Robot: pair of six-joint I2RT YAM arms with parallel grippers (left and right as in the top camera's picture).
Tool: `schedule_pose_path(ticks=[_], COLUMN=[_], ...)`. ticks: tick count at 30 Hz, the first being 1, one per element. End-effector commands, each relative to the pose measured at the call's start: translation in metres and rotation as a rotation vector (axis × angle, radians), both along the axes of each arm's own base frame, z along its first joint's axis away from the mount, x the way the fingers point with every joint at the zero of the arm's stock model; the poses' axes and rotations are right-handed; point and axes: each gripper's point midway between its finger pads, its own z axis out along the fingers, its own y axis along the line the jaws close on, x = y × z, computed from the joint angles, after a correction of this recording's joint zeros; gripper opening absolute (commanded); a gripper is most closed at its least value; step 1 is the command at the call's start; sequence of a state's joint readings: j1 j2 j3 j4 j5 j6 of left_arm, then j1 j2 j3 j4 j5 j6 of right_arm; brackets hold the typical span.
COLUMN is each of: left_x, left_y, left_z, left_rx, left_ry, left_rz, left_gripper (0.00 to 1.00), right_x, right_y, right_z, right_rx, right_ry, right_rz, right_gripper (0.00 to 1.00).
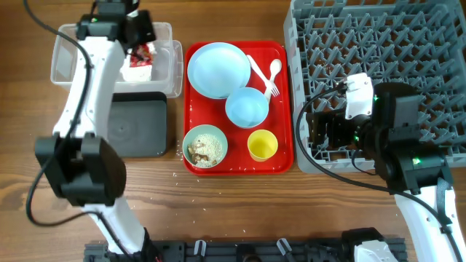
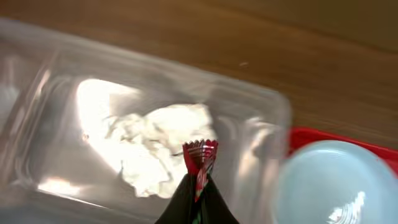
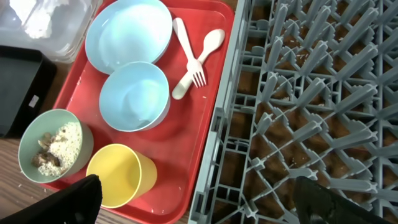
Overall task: Sort waste into correct bins and load items into the dishwasher rack
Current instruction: 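Grasp the red snack wrapper with the left gripper, drop it in the clear bin, then grasp the green bowl of rice with the left gripper and lift it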
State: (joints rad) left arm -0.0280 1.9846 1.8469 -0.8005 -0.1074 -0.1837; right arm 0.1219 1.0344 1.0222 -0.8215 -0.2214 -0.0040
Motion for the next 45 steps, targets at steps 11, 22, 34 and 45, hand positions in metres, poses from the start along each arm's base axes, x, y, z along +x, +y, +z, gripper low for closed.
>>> schedule_pose_path(ticks=[11, 22, 34, 45], left_x=[0.016, -0.099, -0.193, -0.219], left_y=[0.013, -0.100, -0.179, -0.205], left_z=[-0.015, 0.011, -0.075, -0.152], left_rx=[-0.133, -0.292, -0.223, -0.195], left_ry=[-0.016, 0.280, 0.600, 0.576], left_rz=[0.017, -0.234, -0.200, -0.220], left_gripper=[0.85, 0.67, 0.62, 0.44], right_x=[0.005, 0.006, 0.006, 0.006], right_y=[0.004, 0.004, 0.004, 0.004], right_z=[0.011, 0.012, 0.012, 0.012], right_rx=[0.025, 0.027, 0.038, 0.039], right_ry=[-0.026, -0.033, -0.027, -0.026], right_rz=[0.003, 0.002, -0.011, -0.011], right_gripper=[1.00, 1.00, 1.00, 1.00])
